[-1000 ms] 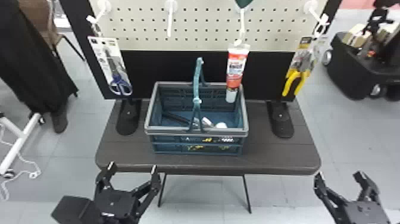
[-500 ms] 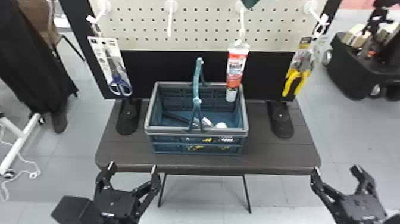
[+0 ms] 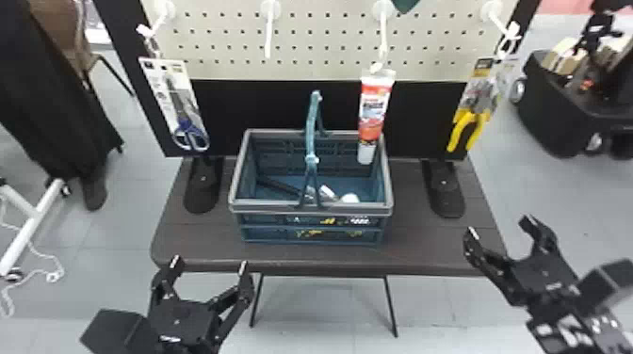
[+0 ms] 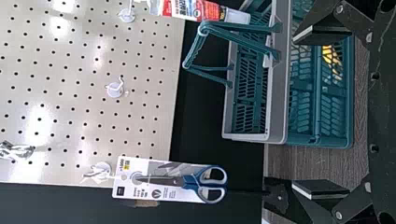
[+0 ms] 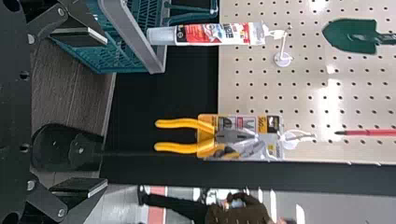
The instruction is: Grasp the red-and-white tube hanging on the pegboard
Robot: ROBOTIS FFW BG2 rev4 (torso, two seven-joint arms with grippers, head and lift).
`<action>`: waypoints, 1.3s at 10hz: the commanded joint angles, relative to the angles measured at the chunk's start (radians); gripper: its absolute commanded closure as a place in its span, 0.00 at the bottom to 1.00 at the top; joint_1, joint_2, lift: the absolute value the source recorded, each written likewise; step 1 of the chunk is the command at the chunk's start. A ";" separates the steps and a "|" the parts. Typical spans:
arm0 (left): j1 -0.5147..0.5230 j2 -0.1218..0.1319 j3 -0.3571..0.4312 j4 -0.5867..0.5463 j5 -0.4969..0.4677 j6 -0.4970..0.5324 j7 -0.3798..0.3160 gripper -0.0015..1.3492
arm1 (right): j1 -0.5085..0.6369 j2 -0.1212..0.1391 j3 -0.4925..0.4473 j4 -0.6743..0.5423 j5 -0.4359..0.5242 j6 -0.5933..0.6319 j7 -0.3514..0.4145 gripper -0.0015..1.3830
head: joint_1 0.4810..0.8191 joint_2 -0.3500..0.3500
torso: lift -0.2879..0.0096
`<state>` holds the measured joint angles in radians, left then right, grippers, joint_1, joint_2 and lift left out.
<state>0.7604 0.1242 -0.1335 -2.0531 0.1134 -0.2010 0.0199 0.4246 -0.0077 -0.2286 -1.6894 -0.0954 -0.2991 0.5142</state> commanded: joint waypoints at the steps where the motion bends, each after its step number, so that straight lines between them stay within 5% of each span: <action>1: -0.002 0.000 0.000 0.000 0.000 0.000 0.000 0.16 | -0.070 0.002 0.014 0.017 0.006 0.055 0.020 0.16 | 1.00 0.51 | 0.63; 6: -0.006 0.005 0.000 0.000 0.000 0.003 0.000 0.15 | -0.364 -0.103 0.190 0.166 -0.047 0.175 0.082 0.16 | 1.00 0.51 | 0.63; 13: -0.045 0.011 -0.020 0.032 0.005 -0.003 0.000 0.16 | -0.796 -0.222 0.454 0.544 -0.310 0.282 0.201 0.16 | 1.00 0.51 | 0.63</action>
<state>0.7206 0.1338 -0.1501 -2.0255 0.1174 -0.2039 0.0199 -0.3392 -0.2230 0.2013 -1.1652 -0.3768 -0.0273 0.7161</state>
